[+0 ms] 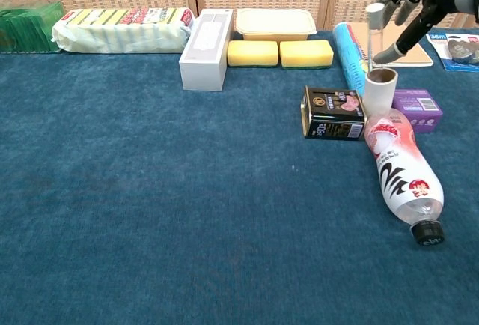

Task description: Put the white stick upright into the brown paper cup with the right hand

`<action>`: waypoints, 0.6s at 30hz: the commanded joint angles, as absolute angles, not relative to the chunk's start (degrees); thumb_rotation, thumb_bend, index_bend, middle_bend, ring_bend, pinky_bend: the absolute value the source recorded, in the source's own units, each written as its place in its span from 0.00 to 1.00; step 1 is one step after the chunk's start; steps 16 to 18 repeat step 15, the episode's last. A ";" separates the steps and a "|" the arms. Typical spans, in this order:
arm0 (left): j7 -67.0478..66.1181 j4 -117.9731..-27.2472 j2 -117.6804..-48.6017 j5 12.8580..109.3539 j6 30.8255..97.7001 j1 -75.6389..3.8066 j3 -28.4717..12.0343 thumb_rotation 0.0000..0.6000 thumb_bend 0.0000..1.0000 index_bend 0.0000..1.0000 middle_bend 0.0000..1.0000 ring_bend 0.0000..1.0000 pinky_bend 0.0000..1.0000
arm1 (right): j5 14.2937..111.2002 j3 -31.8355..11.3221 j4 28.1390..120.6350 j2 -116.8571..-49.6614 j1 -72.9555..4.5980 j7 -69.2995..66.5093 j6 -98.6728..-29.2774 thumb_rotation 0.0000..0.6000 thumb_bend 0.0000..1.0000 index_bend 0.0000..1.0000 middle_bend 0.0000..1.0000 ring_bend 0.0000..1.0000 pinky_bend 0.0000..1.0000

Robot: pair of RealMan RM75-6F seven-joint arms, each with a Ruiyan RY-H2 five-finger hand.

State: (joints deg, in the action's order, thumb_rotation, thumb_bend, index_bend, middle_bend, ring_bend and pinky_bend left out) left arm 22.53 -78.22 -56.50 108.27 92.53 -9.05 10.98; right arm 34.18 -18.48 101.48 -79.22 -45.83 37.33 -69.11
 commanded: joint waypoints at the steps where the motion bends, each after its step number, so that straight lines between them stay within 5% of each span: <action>1: 22.78 -78.00 -56.55 108.32 92.72 -8.97 10.98 0.91 0.08 0.04 0.05 0.00 0.00 | 34.60 -18.32 101.43 -79.41 -46.12 37.43 -69.42 0.89 0.21 0.29 0.27 0.25 0.33; 18: 23.62 -77.22 -56.60 108.89 93.32 -8.94 11.17 0.92 0.08 0.04 0.05 0.00 0.00 | 36.63 -19.88 108.29 -71.34 -43.79 37.76 -75.37 0.88 0.20 0.26 0.23 0.22 0.30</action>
